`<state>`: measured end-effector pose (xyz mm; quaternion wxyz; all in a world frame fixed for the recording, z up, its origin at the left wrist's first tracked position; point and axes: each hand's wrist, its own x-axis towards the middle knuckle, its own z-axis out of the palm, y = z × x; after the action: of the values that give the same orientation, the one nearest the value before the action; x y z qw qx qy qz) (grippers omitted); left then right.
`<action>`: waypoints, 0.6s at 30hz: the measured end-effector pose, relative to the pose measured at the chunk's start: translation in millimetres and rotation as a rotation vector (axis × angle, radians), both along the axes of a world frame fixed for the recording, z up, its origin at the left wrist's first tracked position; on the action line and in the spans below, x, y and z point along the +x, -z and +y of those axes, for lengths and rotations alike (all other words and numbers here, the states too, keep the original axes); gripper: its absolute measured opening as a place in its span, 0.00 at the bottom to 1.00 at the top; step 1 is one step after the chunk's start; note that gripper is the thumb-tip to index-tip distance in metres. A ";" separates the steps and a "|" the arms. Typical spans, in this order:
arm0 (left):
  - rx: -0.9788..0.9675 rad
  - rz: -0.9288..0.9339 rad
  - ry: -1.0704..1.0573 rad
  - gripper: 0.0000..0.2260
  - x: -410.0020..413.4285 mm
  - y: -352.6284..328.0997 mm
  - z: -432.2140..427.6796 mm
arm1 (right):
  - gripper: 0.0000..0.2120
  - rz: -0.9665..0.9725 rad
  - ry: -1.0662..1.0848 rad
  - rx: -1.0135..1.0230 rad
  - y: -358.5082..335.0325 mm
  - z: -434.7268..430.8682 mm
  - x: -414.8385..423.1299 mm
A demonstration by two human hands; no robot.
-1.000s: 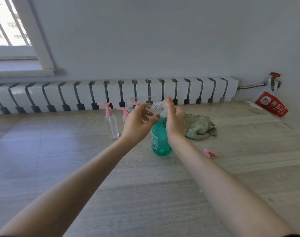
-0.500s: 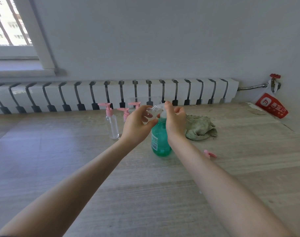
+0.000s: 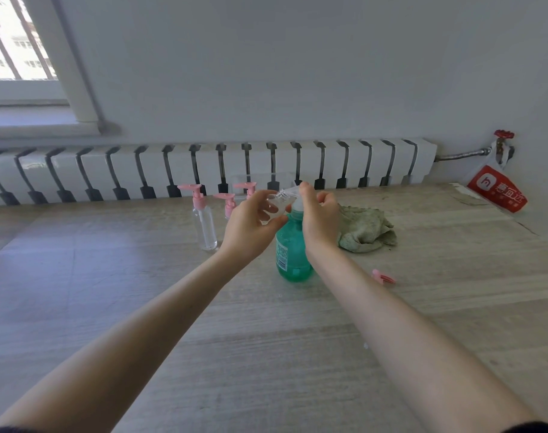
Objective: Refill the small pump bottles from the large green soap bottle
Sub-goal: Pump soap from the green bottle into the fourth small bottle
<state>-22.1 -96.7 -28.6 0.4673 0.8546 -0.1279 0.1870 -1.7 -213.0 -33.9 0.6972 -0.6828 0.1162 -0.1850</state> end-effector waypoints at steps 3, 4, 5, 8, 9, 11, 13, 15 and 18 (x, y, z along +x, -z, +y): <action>-0.019 -0.014 0.003 0.19 -0.5 -2.7 -1.7 | 0.23 0.003 0.000 -0.001 0.1 -1.2 0.3; -0.022 -0.018 0.004 0.19 -0.7 -3.7 -2.1 | 0.24 0.006 0.000 0.001 0.0 -1.5 0.6; -0.024 -0.019 0.006 0.19 -1.3 -4.6 -2.3 | 0.24 0.008 -0.001 0.003 -0.4 -1.8 0.3; -0.027 -0.021 0.013 0.18 -2.5 -6.9 -2.0 | 0.25 0.007 -0.008 0.000 -0.9 -2.1 -0.4; -0.027 -0.021 0.015 0.18 -2.5 -7.1 -1.9 | 0.25 0.007 -0.012 -0.001 -0.5 -2.1 -0.2; -0.029 -0.018 0.018 0.18 -2.9 -7.8 -1.9 | 0.25 0.005 -0.020 0.003 -0.1 -1.6 0.3; -0.029 -0.016 0.018 0.18 -3.2 -8.2 -2.3 | 0.25 0.004 -0.026 0.007 -0.4 -1.7 0.5; -0.025 -0.020 0.017 0.18 -3.2 -7.9 -2.4 | 0.24 0.004 -0.031 0.014 -0.9 -1.7 1.0; -0.025 -0.025 0.015 0.18 -3.4 -6.9 -2.3 | 0.21 0.007 -0.037 0.021 -1.3 -1.6 1.9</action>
<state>-25.5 -99.0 -21.6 0.4777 0.8453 -0.1377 0.1957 0.2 -214.6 -32.6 0.7073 -0.6780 0.1079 -0.1685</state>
